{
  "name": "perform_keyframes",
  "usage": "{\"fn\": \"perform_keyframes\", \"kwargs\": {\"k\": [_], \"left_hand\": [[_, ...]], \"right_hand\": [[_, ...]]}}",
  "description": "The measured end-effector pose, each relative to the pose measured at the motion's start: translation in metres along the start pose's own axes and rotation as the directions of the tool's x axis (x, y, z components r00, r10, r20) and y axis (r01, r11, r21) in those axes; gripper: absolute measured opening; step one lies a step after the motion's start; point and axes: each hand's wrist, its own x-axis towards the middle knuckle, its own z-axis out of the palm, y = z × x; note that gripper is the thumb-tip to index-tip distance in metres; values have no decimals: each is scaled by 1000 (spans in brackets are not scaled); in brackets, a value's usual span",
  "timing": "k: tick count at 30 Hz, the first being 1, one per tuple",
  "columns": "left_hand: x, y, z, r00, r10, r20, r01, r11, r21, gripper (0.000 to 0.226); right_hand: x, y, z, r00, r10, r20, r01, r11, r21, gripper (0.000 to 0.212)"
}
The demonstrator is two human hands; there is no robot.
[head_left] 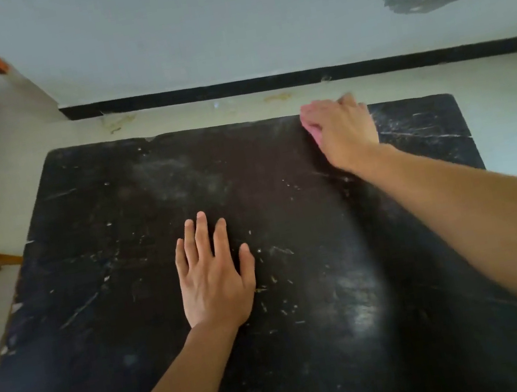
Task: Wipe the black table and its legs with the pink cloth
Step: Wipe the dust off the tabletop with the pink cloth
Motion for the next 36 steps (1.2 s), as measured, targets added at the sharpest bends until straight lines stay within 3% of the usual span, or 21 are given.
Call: {"fn": "perform_keyframes", "kwargs": {"k": [3, 6, 8, 10, 12, 15, 17, 19, 22, 24, 25, 26, 28, 31, 33, 36], "left_hand": [[2, 0, 1, 1000, 2, 4, -2, 1000, 9, 66], [1, 0, 2, 1000, 3, -4, -3, 1000, 21, 64], [1, 0, 2, 1000, 3, 3, -3, 999, 32, 64], [2, 0, 1, 1000, 2, 6, -3, 999, 35, 64], [3, -1, 2, 1000, 2, 0, -2, 1000, 29, 63], [1, -2, 3, 1000, 6, -9, -6, 999, 31, 63], [1, -2, 4, 1000, 7, -6, -7, 999, 33, 63], [2, -3, 4, 1000, 9, -4, -9, 999, 31, 62], [2, -3, 4, 1000, 14, -11, -13, 999, 40, 61], [2, -3, 4, 1000, 11, -7, -10, 998, 55, 61], [2, -3, 4, 1000, 10, -11, -9, 998, 59, 61], [3, -3, 4, 1000, 12, -17, -11, 998, 55, 61], [4, -3, 5, 1000, 17, -25, -17, 999, 34, 60], [3, -6, 7, 1000, 18, -15, -17, 1000, 18, 61], [3, -7, 7, 1000, 17, -14, -17, 1000, 25, 61], [4, -5, 4, 1000, 18, -6, -18, 999, 36, 60]], "right_hand": [[3, 2, -19, 993, 86, -75, -84, 996, 34, 24], [-80, -22, -10, 974, -159, -159, 175, 980, 93, 17], [-135, -38, 7, 913, -392, -115, 402, 911, 91, 37], [-129, -37, 20, 860, -495, -124, 505, 860, 75, 42], [-75, -37, 17, 913, -396, -97, 402, 915, 45, 41], [20, -22, 6, 989, -144, 18, 145, 985, -93, 19], [57, -7, -5, 986, 66, 154, -41, 986, -163, 18], [61, -5, -17, 975, 185, 124, -164, 974, -159, 21], [19, -41, -13, 996, -90, -23, 89, 994, -69, 19], [-20, -63, 2, 945, -326, 10, 326, 945, 8, 29], [-29, -67, 10, 933, -357, 45, 358, 934, 2, 38], [-24, -64, 14, 941, -336, 47, 337, 941, -27, 41], [17, -50, 16, 988, -153, 28, 155, 979, -135, 31], [72, -21, -5, 974, 154, 165, -118, 971, -207, 25], [60, -17, -16, 987, 140, 75, -127, 980, -150, 18], [-22, -35, -20, 987, -111, -117, 117, 992, 46, 15]]}}
